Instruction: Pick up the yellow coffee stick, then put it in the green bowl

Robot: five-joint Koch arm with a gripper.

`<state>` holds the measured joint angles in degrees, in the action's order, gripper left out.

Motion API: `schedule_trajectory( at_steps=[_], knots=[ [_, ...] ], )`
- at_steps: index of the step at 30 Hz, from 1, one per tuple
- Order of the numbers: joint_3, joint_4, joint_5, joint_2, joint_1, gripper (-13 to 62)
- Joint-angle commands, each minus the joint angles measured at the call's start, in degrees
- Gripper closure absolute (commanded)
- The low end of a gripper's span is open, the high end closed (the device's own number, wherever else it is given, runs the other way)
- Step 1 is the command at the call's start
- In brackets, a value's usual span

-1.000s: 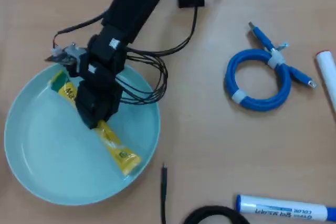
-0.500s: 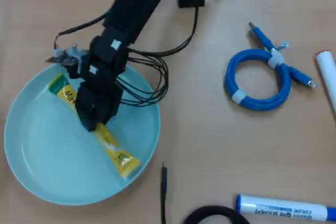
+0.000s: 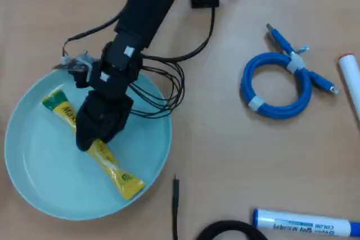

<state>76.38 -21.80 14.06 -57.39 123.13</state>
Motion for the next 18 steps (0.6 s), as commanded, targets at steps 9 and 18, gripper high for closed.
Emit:
schedule_trajectory(
  at_steps=[9, 18],
  knots=[
    [-1.41, -21.53, 0.18, -11.51, 0.26, -9.2],
    [-4.75, -43.59, 0.09, -23.82, 0.26, -8.2]
  ],
)
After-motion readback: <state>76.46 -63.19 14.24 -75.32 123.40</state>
